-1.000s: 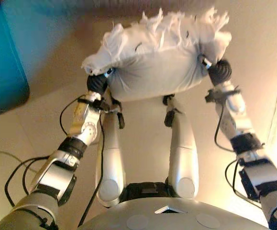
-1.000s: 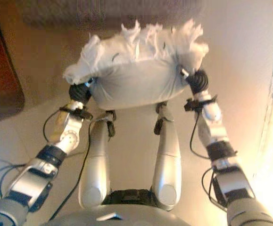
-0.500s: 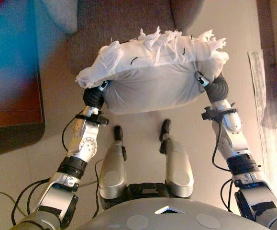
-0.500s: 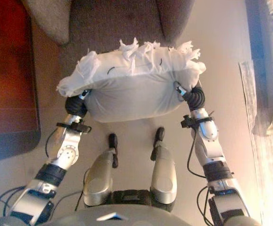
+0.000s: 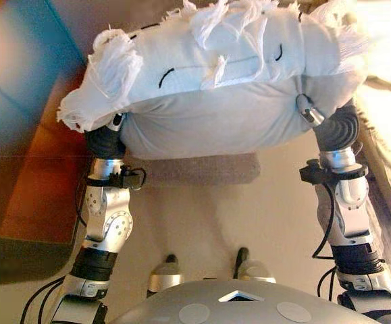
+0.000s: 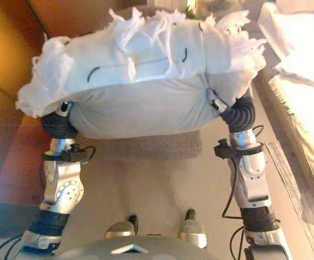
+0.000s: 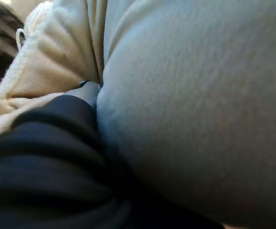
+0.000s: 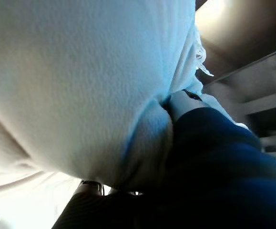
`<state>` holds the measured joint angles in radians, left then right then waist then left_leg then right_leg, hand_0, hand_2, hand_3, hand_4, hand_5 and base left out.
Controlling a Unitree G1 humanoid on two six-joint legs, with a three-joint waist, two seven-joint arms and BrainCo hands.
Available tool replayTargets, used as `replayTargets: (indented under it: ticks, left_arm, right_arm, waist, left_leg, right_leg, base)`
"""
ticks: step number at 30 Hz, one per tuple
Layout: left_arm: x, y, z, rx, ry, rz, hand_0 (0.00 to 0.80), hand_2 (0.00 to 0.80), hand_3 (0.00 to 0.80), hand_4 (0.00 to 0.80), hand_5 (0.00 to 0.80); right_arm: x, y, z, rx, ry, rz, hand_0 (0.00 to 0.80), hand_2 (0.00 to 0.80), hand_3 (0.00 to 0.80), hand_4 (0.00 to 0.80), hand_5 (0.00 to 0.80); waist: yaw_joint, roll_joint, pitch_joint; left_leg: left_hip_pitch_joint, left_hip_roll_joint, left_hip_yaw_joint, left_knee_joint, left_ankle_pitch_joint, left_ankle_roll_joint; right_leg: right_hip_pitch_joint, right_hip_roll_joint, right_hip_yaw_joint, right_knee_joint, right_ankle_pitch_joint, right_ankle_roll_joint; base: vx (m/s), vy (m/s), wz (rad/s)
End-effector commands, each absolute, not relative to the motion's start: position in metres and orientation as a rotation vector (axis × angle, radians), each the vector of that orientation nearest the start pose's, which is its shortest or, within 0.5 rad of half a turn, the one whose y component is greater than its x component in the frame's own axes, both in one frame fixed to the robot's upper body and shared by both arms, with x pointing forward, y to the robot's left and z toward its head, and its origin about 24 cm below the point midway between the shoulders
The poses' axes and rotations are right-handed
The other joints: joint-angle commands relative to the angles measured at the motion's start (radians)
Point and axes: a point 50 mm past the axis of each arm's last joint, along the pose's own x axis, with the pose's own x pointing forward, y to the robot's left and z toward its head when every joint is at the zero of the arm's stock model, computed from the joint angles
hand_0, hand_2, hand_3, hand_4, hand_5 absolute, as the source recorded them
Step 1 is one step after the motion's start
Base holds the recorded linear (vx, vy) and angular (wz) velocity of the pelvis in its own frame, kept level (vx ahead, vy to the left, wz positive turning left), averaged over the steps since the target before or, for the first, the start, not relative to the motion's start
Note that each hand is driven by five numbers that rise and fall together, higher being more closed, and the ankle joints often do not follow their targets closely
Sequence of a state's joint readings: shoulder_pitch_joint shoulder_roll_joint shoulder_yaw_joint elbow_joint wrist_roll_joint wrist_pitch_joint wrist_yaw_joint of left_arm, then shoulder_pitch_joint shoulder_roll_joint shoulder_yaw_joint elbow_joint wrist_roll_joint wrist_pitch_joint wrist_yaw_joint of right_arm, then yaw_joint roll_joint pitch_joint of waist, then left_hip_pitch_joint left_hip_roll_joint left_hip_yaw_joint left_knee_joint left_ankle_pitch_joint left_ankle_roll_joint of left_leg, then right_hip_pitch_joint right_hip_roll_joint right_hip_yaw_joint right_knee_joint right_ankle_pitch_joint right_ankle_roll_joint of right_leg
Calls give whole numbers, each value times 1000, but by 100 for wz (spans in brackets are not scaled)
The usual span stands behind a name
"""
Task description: Pick up the cushion and take it to the sofa
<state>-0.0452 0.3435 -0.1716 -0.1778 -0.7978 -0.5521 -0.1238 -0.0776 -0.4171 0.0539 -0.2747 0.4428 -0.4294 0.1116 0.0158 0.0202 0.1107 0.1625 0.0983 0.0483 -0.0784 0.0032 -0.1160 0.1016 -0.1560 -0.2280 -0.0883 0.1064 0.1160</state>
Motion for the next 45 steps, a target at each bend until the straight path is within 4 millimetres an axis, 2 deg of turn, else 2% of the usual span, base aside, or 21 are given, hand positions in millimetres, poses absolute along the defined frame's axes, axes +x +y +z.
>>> replayTargets:
  ticks: [1,6,8,10,12,13,15,16,19,23,25,27,31,32,34,37,38,40,42,43,45]
  left_arm:
    - [236,154,185,-430,-880,-431,800,800,800,800,800]
    - [234,161,189,-423,-898,-394,800,800,800,800,800]
    - [231,167,188,-418,-922,-363,800,800,800,800,800]
    - [226,171,187,-411,-948,-337,800,800,800,800,800]
    - [226,172,184,-433,-939,-341,800,800,800,800,800]
    - [225,172,183,-435,-940,-343,800,800,800,800,800]
    - [224,172,183,-433,-949,-334,800,800,800,800,800]
    - [224,172,183,-443,-950,-334,800,800,800,800,800]
    - [226,168,185,-450,-947,-341,800,800,800,800,800]
    - [227,166,179,-463,-910,-320,800,800,800,800,800]
    - [225,168,174,-470,-892,-315,800,800,800,800,800]
    - [223,170,171,-475,-882,-311,800,800,800,800,800]
    - [219,175,170,-480,-895,-296,800,800,800,800,800]
    - [218,176,172,-476,-908,-292,800,800,800,800,800]
    - [220,175,176,-452,-913,-266,800,800,800,800,800]
    - [226,171,176,-416,-870,-276,800,800,800,800,800]
    - [227,169,177,-409,-863,-296,800,800,800,800,800]
    - [226,168,179,-398,-862,-331,800,800,800,800,800]
    - [228,167,181,-386,-872,-345,800,800,800,800,800]
    - [229,168,183,-384,-879,-354,800,800,800,800,800]
    - [231,170,186,-376,-888,-360,800,800,800,800,800]
  right_arm:
    - [218,-159,211,26,-1002,416,800,800,800,800,800]
    - [220,-158,210,19,-979,441,800,800,800,800,800]
    - [221,-157,212,20,-987,480,800,800,800,800,800]
    - [219,-153,212,23,-1005,510,800,800,800,800,800]
    - [219,-152,209,20,-1008,502,800,800,800,800,800]
    - [219,-149,209,22,-1011,503,800,800,800,800,800]
    - [220,-143,212,21,-1022,524,800,800,800,800,800]
    - [221,-139,213,18,-1023,526,800,800,800,800,800]
    - [224,-134,214,17,-1010,516,800,800,800,800,800]
    - [225,-131,209,34,-962,535,800,800,800,800,800]
    - [222,-130,203,34,-937,547,800,800,800,800,800]
    - [221,-132,200,32,-924,547,800,800,800,800,800]
    - [221,-138,200,38,-922,560,800,800,800,800,800]
    - [221,-139,201,35,-928,569,800,800,800,800,800]
    - [220,-141,200,40,-922,575,800,800,800,800,800]
    - [218,-156,193,96,-869,521,800,800,800,800,800]
    - [217,-158,192,99,-865,502,800,800,800,800,800]
    - [211,-156,188,88,-876,484,800,800,800,800,800]
    - [210,-151,186,75,-883,480,800,800,800,800,800]
    - [210,-152,186,73,-884,472,800,800,800,800,800]
    - [215,-151,188,76,-882,452,800,800,800,800,800]
  waist:
    - [12,-44,-66]
    - [18,-51,-58]
    - [17,-79,-32]
    - [28,-100,18]
    - [35,-106,54]
    - [45,-101,66]
    - [70,-70,80]
    - [82,-56,84]
    - [107,-23,80]
    - [143,0,66]
    - [163,25,65]
    - [167,26,68]
    - [189,20,73]
    - [187,14,71]
    - [171,3,54]
    - [172,-45,6]
    - [176,-56,-7]
    - [167,-59,-12]
    - [143,-48,-8]
    - [129,-71,3]
    - [127,-74,7]
  left_leg:
    - [-38,-29,-16,1,-23,64]
    - [-34,-2,-4,14,-16,44]
    - [-76,3,19,190,-53,31]
    - [-192,13,15,436,-9,28]
    - [-261,4,30,549,6,39]
    - [-283,-19,16,554,5,44]
    - [-305,-64,-17,471,39,47]
    - [-309,-66,-18,423,62,45]
    - [-320,-39,-11,252,148,29]
    - [-336,-10,-64,68,250,6]
    - [-362,32,-92,28,280,-6]
    - [-376,53,-106,16,283,-19]
    - [-398,105,-203,21,268,-44]
    - [-389,115,-181,28,224,-38]
    - [-386,121,-95,80,227,-32]
    - [-416,55,-37,173,161,32]
    - [-423,35,-25,192,140,50]
    - [-411,6,-15,207,112,82]
    - [-374,-3,-20,190,96,102]
    - [-351,-38,-17,183,91,105]
    - [-310,-60,-14,161,84,104]
  right_leg:
    - [33,23,42,83,-132,-7]
    - [38,42,26,84,-140,-22]
    - [24,34,25,103,-137,-45]
    - [14,36,36,138,-140,-78]
    - [16,40,41,172,-147,-94]
    - [19,44,46,186,-155,-92]
    - [33,75,68,207,-188,-85]
    - [46,90,79,213,-206,-87]
    - [105,127,106,218,-259,-88]
    - [180,147,170,266,-352,-92]
    - [195,156,203,330,-402,-96]
    - [204,140,209,382,-454,-94]
    - [229,64,226,444,-501,-59]
    - [230,30,217,456,-485,-35]
    - [253,-38,182,477,-418,20]
    - [292,-99,152,517,-221,74]
    - [286,-117,152,559,-156,78]
    - [229,-102,176,666,-57,77]
    - [120,-17,199,680,-58,63]
    - [87,-4,169,650,-95,59]
    - [16,-3,107,558,-96,49]
  base:
    - [-39,-121,10]
    - [-17,-156,4]
    - [-80,-216,-4]
    - [-75,-222,-25]
    - [3,-152,-51]
    - [78,-81,-40]
    - [183,-10,-12]
    - [309,15,-26]
    - [413,57,-79]
    - [536,122,17]
    - [568,199,2]
    - [540,224,-18]
    - [608,334,-50]
    - [543,406,-80]
    - [521,419,-74]
    - [494,308,-18]
    - [424,287,-12]
    - [403,261,13]
    - [363,182,29]
    - [370,96,18]
    - [341,-6,11]
